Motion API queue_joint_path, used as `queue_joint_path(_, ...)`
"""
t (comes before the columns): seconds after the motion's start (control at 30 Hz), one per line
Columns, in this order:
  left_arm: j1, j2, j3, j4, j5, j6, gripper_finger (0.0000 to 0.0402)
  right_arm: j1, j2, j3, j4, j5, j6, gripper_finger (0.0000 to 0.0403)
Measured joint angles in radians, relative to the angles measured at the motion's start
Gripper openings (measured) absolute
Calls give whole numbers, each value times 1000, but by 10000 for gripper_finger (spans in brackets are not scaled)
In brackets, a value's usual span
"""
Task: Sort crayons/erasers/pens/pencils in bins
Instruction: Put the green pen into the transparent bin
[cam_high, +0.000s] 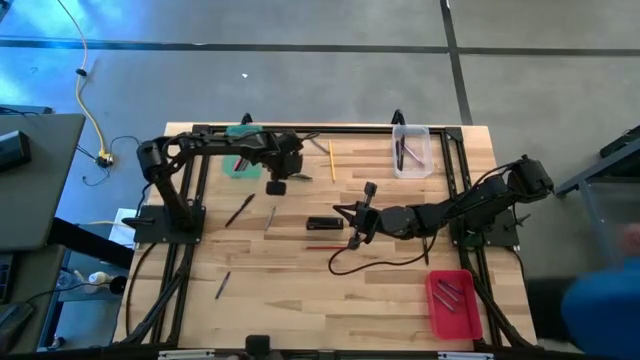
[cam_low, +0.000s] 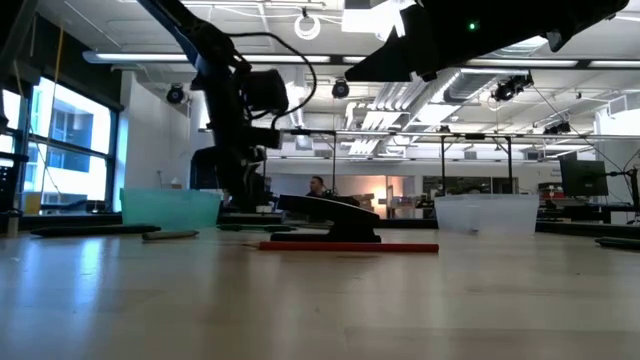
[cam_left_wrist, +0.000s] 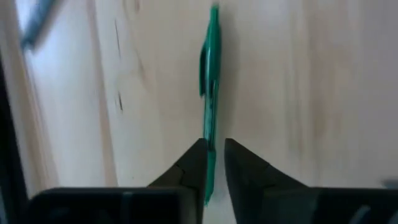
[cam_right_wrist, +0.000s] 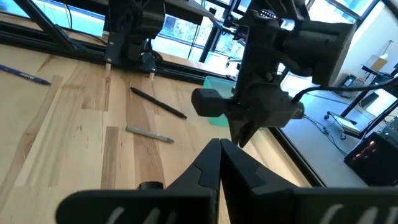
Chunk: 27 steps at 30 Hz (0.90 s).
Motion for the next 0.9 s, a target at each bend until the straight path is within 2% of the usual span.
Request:
queue_joint_path(0.27,41,73,0,-5,-37,21,117,0,0,0,-4,0,-3,0)
queue_joint_path(0.47,38,127,5,-1,-65,55,125,0,0,0,-4,0,-7,0)
queue_joint_path(0.6,35,130,3,-1,-48,54,106,0,0,0,-3,0,-7,0)
queue_joint_path(0.7,32,131,3,-9,-46,56,74,0,0,0,-3,0,-7,0)
queue_joint_path(0.83,27,132,3,-14,9,47,29,0,0,0,-3,0,-11,0)
queue_joint_path(0.9,16,132,3,-15,-3,47,13,0,0,0,-3,0,-11,0)
